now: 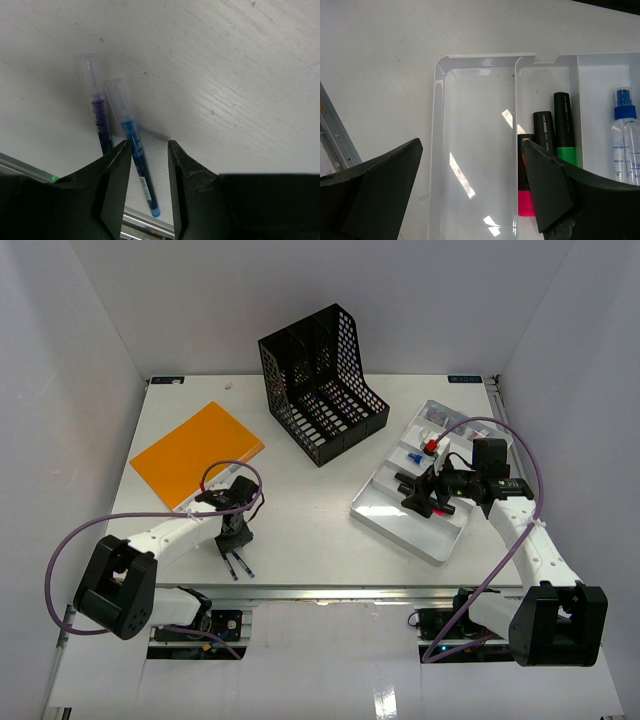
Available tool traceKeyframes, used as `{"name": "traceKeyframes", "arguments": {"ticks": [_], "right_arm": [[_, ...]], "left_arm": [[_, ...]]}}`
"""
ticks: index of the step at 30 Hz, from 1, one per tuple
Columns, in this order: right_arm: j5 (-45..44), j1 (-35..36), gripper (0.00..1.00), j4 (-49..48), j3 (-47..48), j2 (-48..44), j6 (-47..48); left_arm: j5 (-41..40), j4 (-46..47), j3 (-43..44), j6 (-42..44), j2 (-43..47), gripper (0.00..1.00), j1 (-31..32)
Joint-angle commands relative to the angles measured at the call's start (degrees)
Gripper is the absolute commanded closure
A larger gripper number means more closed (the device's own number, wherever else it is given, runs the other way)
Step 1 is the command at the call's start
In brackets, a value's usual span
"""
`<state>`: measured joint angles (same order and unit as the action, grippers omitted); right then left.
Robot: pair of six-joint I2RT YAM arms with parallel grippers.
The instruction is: Organize the desk
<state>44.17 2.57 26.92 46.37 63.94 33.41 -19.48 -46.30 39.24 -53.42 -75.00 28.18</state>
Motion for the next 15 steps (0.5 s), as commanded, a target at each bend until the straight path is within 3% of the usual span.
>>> {"name": "traceKeyframes", "arguments": {"ticks": [1,15], "right_arm": [[1.8,-0.5,0.12,-0.3,0.4,-0.7,0.3],[2.0,-0.6,0.12,-0.3,0.4,-0.7,0.3]], "left_arm": [[4.9,3.6,-1.4,0.8,0.4,0.55,-0.2],[9.3,5.7,-1.9,1.6,1.4,0.55,-0.2]]}}
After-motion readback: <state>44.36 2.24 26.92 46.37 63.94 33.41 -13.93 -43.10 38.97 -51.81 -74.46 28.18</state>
